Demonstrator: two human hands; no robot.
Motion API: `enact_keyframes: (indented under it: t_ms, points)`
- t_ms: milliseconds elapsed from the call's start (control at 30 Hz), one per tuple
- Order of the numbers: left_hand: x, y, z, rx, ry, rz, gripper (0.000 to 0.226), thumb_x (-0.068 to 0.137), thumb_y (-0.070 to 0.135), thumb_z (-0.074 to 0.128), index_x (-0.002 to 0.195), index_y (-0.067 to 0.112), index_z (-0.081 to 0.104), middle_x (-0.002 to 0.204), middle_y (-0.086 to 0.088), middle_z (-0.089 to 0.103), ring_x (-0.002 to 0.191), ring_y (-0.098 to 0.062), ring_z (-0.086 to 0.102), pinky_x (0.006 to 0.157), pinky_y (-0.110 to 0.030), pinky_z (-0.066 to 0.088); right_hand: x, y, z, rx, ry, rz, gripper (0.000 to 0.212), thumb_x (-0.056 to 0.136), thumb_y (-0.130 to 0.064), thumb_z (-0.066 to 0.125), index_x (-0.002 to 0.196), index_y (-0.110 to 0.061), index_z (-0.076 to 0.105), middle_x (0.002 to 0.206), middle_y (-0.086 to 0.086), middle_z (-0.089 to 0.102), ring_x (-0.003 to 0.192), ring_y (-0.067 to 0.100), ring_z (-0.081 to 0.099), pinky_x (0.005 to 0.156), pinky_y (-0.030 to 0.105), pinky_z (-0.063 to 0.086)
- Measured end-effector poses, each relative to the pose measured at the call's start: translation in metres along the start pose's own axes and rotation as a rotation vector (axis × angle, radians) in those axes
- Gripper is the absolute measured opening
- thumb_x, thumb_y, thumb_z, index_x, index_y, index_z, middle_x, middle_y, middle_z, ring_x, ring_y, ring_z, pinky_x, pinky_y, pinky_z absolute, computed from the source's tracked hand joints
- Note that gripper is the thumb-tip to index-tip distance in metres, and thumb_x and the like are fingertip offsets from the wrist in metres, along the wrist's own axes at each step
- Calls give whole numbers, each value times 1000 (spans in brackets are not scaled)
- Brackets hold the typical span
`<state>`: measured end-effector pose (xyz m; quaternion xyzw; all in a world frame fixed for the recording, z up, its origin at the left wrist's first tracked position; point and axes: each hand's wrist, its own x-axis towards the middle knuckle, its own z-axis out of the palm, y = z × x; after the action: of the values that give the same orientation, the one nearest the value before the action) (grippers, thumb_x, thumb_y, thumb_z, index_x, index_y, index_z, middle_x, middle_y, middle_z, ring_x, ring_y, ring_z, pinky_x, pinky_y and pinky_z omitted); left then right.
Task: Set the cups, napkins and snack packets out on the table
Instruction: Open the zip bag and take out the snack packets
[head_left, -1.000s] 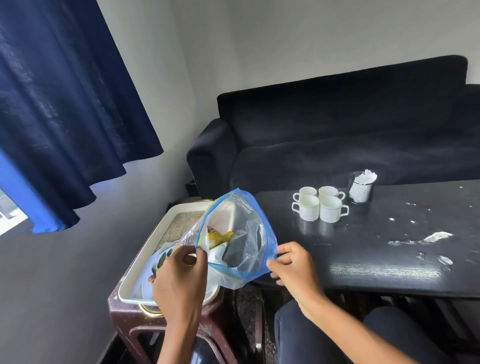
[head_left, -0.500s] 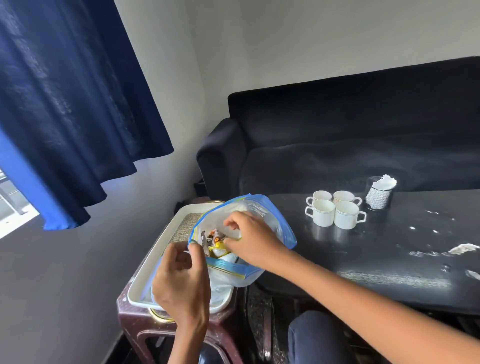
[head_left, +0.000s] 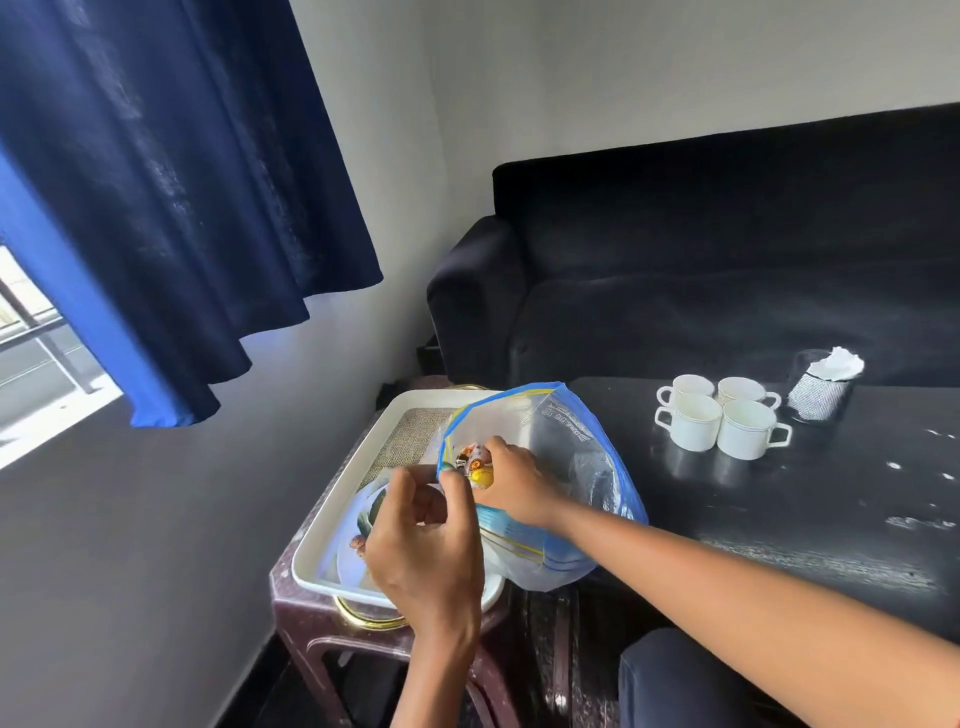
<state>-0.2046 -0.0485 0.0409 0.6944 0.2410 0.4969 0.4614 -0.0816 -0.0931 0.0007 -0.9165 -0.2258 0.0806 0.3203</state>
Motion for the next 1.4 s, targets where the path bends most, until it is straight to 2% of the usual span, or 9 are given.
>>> enact_keyframes:
  t_ms: [133, 267, 467, 667, 900, 1067, 1200, 1300, 1400]
  points:
    - [-2, -2, 1, 44, -13, -25, 16, 75, 35, 52, 62, 27, 52, 54, 18, 52, 51, -4, 47, 53, -26, 33, -3, 1, 0, 30, 76, -51, 43, 78, -30, 67, 114, -14, 51, 115, 8, 63, 103, 29, 60, 77, 31, 44]
    - [-2, -6, 2, 78, -28, -40, 16, 76, 37, 53, 64, 27, 54, 49, 11, 49, 50, -6, 46, 52, -22, 33, -13, -4, -13, 30, 133, -109, 39, 77, -29, 66, 113, -16, 54, 109, 5, 65, 99, 27, 61, 81, 35, 50]
    - [-2, -6, 2, 83, -29, -44, 18, 76, 41, 51, 63, 28, 55, 55, 16, 54, 52, -4, 49, 51, -12, 33, -46, -7, -50, 18, 182, -228, 49, 72, -26, 72, 117, -26, 55, 114, -3, 65, 104, 22, 59, 86, 38, 51]
    - [-2, -7, 2, 83, -30, -69, 18, 79, 40, 53, 66, 28, 57, 49, 10, 50, 50, -4, 48, 52, -22, 33, -92, 12, -81, -55, 284, -555, 66, 66, -3, 70, 129, -20, 54, 120, -1, 63, 112, 15, 57, 95, 25, 47]
    - [-4, -9, 4, 147, -132, -118, 20, 84, 33, 57, 64, 29, 55, 52, 10, 53, 50, -3, 51, 50, -25, 32, -118, 42, -105, -234, 510, -865, 75, 60, 11, 76, 129, -9, 52, 124, 5, 62, 123, 14, 53, 107, 34, 41]
    - [-5, -11, 4, 250, -280, -178, 25, 86, 33, 58, 65, 22, 57, 56, 2, 60, 59, -12, 60, 52, -26, 34, -122, 60, -118, -220, 647, -880, 73, 64, 12, 77, 129, -7, 50, 128, 5, 59, 124, 17, 53, 104, 42, 44]
    - [-5, -14, 4, 356, -464, -220, 22, 86, 32, 58, 70, 18, 63, 68, -3, 68, 67, -19, 63, 59, -27, 43, -112, 66, -129, -194, 767, -874, 58, 73, 4, 73, 127, -3, 54, 125, 6, 59, 120, 19, 56, 102, 44, 46]
    - [-6, -17, 4, 437, -609, -225, 20, 87, 31, 56, 77, 18, 66, 77, 1, 70, 73, -18, 64, 68, -29, 47, -98, 70, -137, -130, 804, -810, 48, 82, -15, 63, 128, -8, 50, 125, 2, 57, 119, 17, 55, 105, 37, 43]
    - [-6, -15, 3, 466, -611, -223, 21, 86, 33, 54, 76, 18, 65, 76, 4, 70, 71, -16, 64, 65, -28, 46, -76, 75, -140, -114, 795, -689, 55, 74, -10, 65, 128, -11, 52, 122, 2, 58, 116, 18, 56, 107, 26, 39]
